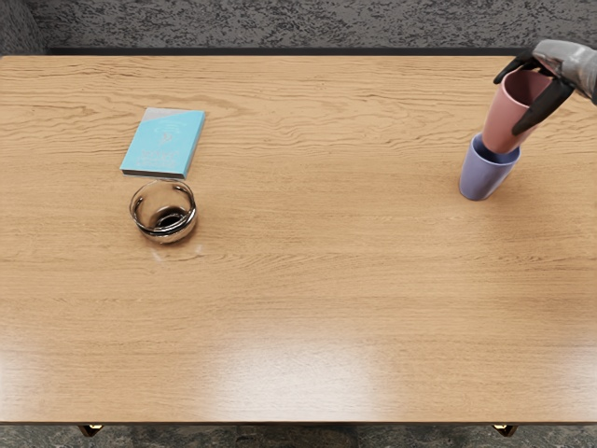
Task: Pick up cup and place in cup with right hand
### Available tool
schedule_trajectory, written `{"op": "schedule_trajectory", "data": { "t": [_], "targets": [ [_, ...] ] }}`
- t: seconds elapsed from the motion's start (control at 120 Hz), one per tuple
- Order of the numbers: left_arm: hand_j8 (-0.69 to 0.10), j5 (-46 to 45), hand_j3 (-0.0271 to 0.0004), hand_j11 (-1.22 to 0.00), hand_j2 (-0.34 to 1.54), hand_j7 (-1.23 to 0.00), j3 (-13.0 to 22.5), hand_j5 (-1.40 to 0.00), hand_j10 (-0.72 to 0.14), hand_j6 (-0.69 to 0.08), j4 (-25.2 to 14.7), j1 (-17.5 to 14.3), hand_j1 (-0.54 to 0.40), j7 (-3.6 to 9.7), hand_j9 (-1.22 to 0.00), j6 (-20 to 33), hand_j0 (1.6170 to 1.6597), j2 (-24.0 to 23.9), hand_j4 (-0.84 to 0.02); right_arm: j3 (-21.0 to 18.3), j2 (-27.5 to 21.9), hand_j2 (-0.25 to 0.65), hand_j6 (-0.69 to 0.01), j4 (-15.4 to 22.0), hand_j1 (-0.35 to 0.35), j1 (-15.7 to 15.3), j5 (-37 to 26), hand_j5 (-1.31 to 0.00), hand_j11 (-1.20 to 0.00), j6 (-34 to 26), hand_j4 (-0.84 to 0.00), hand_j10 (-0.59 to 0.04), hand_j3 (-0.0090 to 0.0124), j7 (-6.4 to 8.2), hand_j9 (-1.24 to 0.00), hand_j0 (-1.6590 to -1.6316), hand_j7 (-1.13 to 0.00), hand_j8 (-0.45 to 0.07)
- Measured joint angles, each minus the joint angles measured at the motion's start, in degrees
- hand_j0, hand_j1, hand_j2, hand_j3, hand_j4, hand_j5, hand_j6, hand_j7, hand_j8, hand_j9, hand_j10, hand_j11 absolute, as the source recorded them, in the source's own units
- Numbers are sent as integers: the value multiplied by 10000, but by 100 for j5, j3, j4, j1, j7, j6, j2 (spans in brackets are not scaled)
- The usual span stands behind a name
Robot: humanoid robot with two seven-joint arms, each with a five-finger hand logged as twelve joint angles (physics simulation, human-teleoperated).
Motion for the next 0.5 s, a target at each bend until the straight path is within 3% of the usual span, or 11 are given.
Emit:
{"op": "schedule_trajectory", "data": {
  "t": [0.35,0.5],
  "targets": [
    [0,0,-1,-2,1,-1,0,-2,0,0,0,0,3489,0,-1,-1,16581,0,0,5,378,70,-2180,-563,1310,-73,-27,-5974,-6155,-9,-4359,-3172,-4,1,-6080,-16516,-5835,-2335],
    [0,0,-1,-1,1,-1,0,-2,0,0,0,0,3489,0,-1,-1,16581,0,0,3,531,545,-2100,-793,1522,-104,-31,-5974,-6183,-8,-4356,-3140,-3,0,-6092,-16517,-5837,-2278]
  ]
}}
